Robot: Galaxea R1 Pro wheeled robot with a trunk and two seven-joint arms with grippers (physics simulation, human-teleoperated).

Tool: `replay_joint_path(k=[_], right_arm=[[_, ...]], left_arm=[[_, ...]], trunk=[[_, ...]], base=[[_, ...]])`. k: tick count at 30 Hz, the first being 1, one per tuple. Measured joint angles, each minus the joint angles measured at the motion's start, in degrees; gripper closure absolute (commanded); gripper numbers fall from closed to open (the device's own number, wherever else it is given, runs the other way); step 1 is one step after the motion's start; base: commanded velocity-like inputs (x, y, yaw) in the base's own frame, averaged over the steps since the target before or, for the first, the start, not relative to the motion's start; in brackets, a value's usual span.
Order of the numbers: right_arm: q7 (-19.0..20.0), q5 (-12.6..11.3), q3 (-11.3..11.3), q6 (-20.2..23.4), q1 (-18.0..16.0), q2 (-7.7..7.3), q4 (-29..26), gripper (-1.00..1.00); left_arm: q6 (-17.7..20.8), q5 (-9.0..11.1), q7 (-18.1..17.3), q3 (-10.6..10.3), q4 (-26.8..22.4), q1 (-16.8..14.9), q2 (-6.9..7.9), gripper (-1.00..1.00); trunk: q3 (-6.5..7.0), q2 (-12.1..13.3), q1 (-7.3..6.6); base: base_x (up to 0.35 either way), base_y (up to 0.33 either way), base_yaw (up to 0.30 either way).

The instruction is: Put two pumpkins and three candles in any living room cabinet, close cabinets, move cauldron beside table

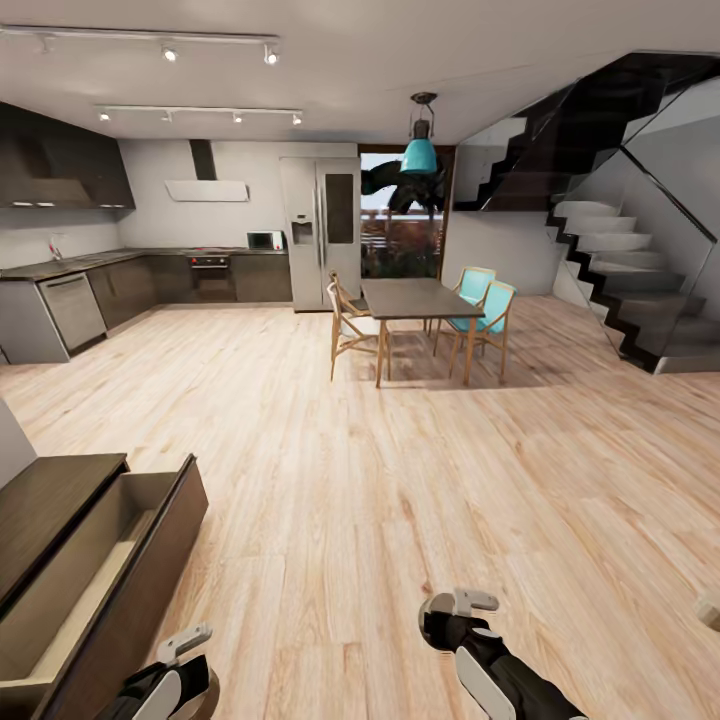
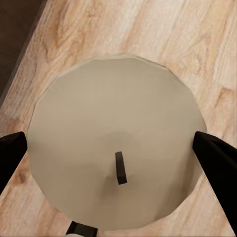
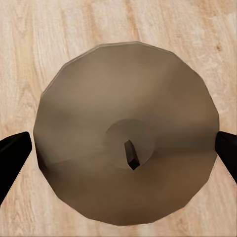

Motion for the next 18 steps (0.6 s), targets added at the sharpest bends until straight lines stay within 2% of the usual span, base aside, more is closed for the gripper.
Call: replay_joint_path(k=[18], right_arm=[[0.02,0.04,-0.04,-1.8,0.01,0.0,2.08,1.0]], left_arm=[[-0.02,0.01,0.01,-0.09,0.04,0.0,-0.01,1.0]], trunk=[[0.0,0.0,0.0]], base=[[0.322,-0.007,0.006]])
